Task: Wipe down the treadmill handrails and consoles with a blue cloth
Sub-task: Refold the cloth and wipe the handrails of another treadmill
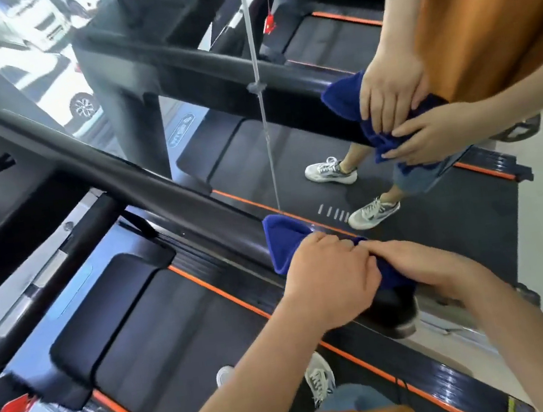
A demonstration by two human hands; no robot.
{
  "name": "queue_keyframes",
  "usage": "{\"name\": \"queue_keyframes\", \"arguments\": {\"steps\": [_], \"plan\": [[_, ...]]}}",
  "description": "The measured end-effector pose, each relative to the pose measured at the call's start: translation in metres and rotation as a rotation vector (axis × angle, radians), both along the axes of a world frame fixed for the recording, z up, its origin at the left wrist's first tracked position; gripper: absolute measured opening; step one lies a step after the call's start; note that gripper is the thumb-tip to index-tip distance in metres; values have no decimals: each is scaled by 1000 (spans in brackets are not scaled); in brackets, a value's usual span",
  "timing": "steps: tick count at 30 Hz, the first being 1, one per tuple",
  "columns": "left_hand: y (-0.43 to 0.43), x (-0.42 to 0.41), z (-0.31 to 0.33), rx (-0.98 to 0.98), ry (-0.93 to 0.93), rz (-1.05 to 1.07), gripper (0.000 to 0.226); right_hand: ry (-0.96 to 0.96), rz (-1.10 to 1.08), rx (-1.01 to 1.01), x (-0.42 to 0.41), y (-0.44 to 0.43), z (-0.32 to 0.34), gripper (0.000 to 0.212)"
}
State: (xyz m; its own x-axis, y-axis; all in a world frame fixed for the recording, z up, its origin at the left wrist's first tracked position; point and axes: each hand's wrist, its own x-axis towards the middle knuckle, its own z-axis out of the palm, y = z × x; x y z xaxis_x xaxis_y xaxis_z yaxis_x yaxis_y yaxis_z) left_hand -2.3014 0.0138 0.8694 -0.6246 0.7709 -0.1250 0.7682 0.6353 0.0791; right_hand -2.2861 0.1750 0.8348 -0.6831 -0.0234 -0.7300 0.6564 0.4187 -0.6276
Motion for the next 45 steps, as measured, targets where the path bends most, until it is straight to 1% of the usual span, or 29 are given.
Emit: {"name": "queue_keyframes", "arguments": {"steps": [1, 2, 3, 5, 6, 8, 10, 11, 12, 13, 14, 15, 16, 17, 18, 20, 22, 24, 25, 26, 28, 30, 33, 35, 38, 40, 43, 44, 45], "plan": [[-5, 9, -5, 81, -14, -5, 42, 14, -52, -72, 9, 1, 3, 35], [-12, 12, -12, 162, -10, 7, 41, 32, -50, -110, 16, -2, 4, 37], [-20, 8, -17, 211, -12, 17, 40, 70, -18, -91, 18, -7, 6, 47], [-40, -11, -18, 241, 19, 69, 41, 179, 168, 90, 11, -21, 4, 80], [-50, -24, -16, 213, 43, 99, 42, 199, 279, 176, 1, -31, 4, 87], [-64, -54, -7, 86, 73, 135, 48, 208, 409, 263, -27, -53, 10, 81], [-68, -87, 6, -122, 26, 189, 54, 135, 466, 236, -60, -73, 16, 62], [-67, -106, 6, -214, -37, 237, 55, 103, 492, 192, -75, -79, 19, 61], [-65, -123, 6, -314, -134, 281, 57, 75, 487, 135, -86, -83, 16, 69], [-63, -135, 4, -418, -242, 288, 64, 41, 458, 124, -91, -85, 11, 84], [-62, -143, 3, -495, -322, 263, 75, 23, 426, 115, -94, -85, 6, 90], [-61, -146, 2, -527, -344, 219, 85, 23, 383, 120, -92, -84, 6, 83], [-61, -145, 1, -516, -335, 164, 88, 29, 347, 138, -86, -83, 9, 69], [-61, -138, 2, -486, -301, 118, 83, 25, 338, 178, -80, -81, 13, 56], [-61, -129, 3, -428, -260, 71, 71, 16, 338, 265, -74, -78, 20, 49], [-62, -102, 3, -213, -158, -56, 50, -4, 331, 433, -54, -76, 40, 44], [-70, -82, 0, 6, -63, -189, 47, 32, 334, 577, -32, -78, 53, 39], [-88, -81, -10, 183, -84, -234, 47, 13, 312, 702, -12, -82, 59, 41], [-96, -86, -13, 218, -103, -227, 47, 12, 294, 747, -5, -84, 62, 42], [-102, -92, -11, 205, -119, -219, 47, 11, 270, 768, -2, -85, 63, 46], [-104, -108, -3, 108, -146, -192, 47, -62, 215, 751, -7, -87, 61, 58], [-91, -129, -6, -64, -180, -180, 46, -180, 147, 636, -24, -87, 59, 65], [-50, -147, -1, -397, -472, -231, 48, -300, 111, 421, -44, -76, 51, 62], [-26, -147, -2, -501, -650, -291, 44, -335, 55, 313, -40, -61, 44, 56], [4, -130, -2, -545, -743, -385, 40, -374, -122, 216, -9, -31, 23, 50], [23, -114, -3, -535, -758, -410, 41, -344, -238, 186, 14, -16, 10, 55], [45, -84, 6, -481, -748, -376, 47, -176, -381, 257, 39, -16, 9, 56], [49, -72, 10, -448, -725, -390, 46, -96, -483, 288, 48, -19, 8, 52], [48, -59, 12, -400, -660, -434, 43, -30, -633, 276, 58, -22, 4, 43]]}}
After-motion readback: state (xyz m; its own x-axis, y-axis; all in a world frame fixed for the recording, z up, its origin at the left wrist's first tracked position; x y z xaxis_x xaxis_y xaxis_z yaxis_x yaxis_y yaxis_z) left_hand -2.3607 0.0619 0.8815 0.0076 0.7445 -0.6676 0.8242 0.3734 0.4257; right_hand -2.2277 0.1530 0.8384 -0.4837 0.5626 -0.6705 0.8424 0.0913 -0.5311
